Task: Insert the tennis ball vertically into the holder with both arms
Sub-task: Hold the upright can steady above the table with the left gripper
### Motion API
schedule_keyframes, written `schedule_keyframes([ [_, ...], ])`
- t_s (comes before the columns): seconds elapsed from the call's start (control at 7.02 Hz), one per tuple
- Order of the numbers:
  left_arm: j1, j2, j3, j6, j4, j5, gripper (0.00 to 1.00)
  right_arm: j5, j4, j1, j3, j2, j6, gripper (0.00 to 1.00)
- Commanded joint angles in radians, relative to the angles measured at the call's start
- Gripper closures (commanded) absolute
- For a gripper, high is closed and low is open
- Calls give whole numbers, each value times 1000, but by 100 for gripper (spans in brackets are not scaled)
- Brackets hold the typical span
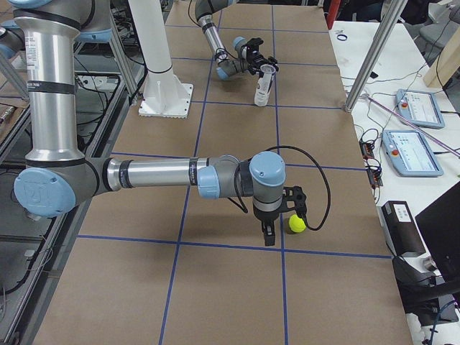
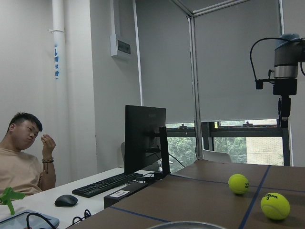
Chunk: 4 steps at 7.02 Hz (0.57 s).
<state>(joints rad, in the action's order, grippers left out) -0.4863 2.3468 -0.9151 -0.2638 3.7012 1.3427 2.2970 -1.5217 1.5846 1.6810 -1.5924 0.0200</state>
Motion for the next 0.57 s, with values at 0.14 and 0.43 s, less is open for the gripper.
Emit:
schedule_keyframes([
  [0.14,2,-7,-4,0,-4,13,2,2,0,0,0,-1,0,1],
  [0.43,5,-7,-22,0,-33,22,5,4,0,0,-1,-1,0,1],
])
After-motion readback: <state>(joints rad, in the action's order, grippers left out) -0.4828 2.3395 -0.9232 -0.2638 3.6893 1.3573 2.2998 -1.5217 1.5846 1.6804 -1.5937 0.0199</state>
